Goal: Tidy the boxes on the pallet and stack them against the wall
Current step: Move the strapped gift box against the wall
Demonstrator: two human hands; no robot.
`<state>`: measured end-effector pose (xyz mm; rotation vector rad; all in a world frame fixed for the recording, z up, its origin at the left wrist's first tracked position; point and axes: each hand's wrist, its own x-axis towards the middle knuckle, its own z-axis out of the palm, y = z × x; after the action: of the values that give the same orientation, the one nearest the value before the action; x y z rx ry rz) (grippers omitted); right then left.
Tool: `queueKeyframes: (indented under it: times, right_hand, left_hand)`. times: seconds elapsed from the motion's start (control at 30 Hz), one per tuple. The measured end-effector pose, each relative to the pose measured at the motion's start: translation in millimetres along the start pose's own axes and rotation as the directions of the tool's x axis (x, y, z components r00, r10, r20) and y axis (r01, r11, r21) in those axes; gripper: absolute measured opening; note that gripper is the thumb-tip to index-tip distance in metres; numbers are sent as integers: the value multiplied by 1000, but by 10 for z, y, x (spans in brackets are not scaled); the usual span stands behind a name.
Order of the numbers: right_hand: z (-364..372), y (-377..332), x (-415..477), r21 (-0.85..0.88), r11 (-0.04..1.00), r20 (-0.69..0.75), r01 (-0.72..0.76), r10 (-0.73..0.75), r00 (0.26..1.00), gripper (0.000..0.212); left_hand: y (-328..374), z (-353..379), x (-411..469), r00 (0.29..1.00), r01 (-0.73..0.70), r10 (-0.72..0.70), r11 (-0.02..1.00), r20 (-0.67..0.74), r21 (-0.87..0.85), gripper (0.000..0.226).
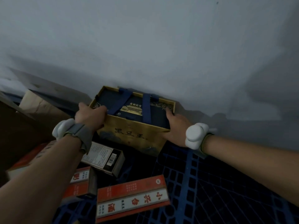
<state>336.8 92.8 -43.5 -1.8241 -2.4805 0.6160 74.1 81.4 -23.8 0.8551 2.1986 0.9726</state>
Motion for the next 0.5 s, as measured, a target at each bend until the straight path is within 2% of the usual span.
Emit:
queueKeyframes:
  times: [0.27,0.33,0.43,0.5]
  right_hand:
    - [-301,289,-410,13,1000,-119,20,-18,993,99]
    - [-389,457,-597,1,1000,-123,-18,18,992,99]
    - [-392,811,-994,-7,994,-138,-113,111,984,103]
    - [-373,1064,-1230,8,985,-177,-170,168,970,105]
  left_hand:
    - [459,-40,-430,979,-206,204,959,30,195,44]
    - [498,66,-598,964,-265,256,941,67,211,43]
    - [522,420,-861,944,-318,294,930,147,185,57]
    - [530,705,-1047,924,-345,307,926,230,153,58]
